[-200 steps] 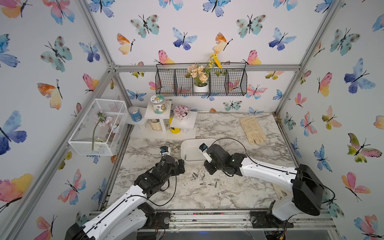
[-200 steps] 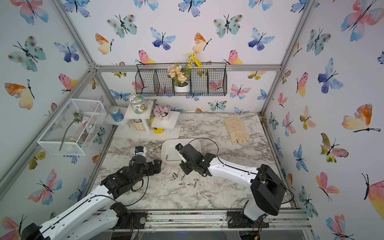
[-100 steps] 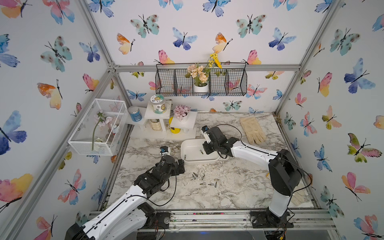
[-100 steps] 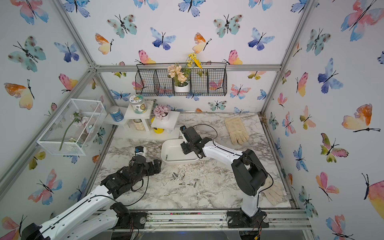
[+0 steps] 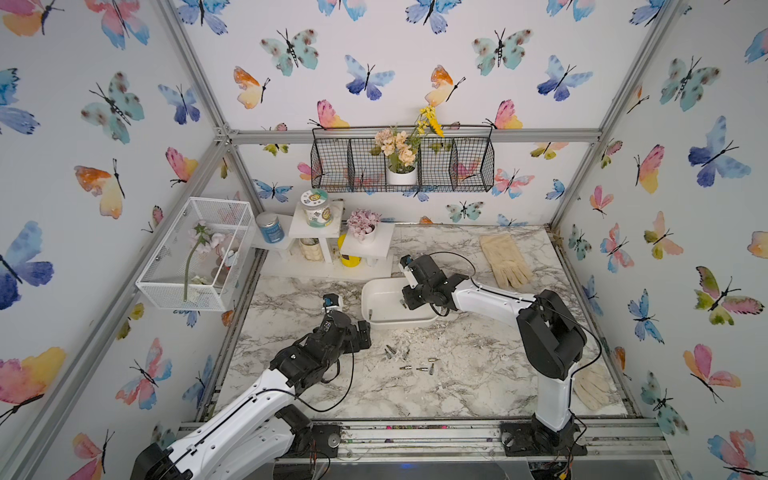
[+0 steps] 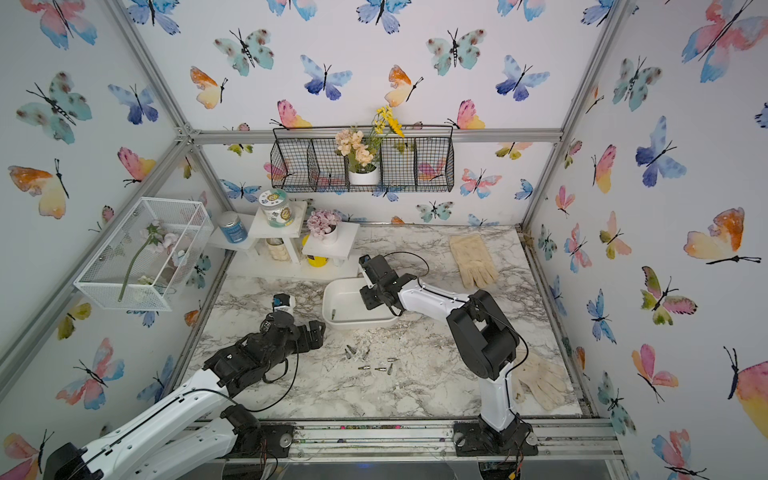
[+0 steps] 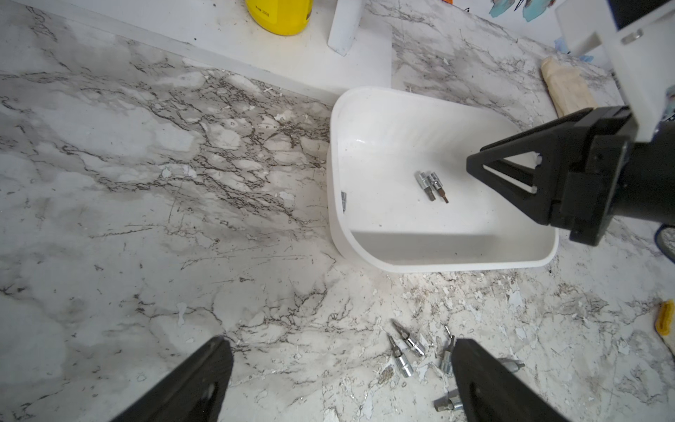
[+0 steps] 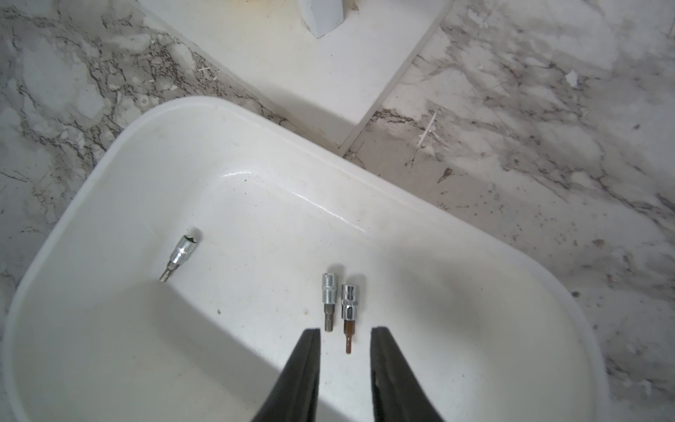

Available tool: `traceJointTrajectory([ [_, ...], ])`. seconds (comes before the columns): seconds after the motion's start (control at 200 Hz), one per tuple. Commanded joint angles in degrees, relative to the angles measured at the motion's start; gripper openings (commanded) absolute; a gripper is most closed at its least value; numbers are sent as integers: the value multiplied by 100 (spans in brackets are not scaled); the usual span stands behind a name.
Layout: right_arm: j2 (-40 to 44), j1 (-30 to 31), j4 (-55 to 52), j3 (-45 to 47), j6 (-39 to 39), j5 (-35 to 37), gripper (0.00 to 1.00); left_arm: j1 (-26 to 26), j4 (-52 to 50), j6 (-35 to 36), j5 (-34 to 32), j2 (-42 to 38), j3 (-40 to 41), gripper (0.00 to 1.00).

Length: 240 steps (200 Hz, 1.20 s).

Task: Put the bit on the desktop into the storage box
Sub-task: Place the screwdriver bit in the storage box, then pick up the screwdriver bit from the center of the board.

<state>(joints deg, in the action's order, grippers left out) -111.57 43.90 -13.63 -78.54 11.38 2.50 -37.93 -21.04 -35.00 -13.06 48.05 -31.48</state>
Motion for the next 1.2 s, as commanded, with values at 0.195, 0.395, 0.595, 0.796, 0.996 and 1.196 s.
traceJointTrajectory([
  [0.195, 799, -39, 99, 381, 162, 131, 42, -99, -159, 23, 415, 167, 28, 99],
  [0.395, 1808, -39, 190, 1149, 335, 607, 54, -452, -114, -251, 373, 429, 76, 99],
  [0.595, 3003, -39, 531, 2156, 467, 1209, 71, -971, -66, -677, 122, 853, 52, 99],
  [0.796, 3853, -39, 528, 2799, 539, 1733, 99, -1428, -85, -949, -114, 1520, -115, 99],
  [0.996, 4456, -39, 596, 3284, 770, 1990, 98, -1709, -161, -1035, -294, 2128, -390, 99],
  [1.196, 4777, -39, 713, 3568, 912, 2027, 99, -1870, -174, -1010, -406, 2614, -633, 93],
])
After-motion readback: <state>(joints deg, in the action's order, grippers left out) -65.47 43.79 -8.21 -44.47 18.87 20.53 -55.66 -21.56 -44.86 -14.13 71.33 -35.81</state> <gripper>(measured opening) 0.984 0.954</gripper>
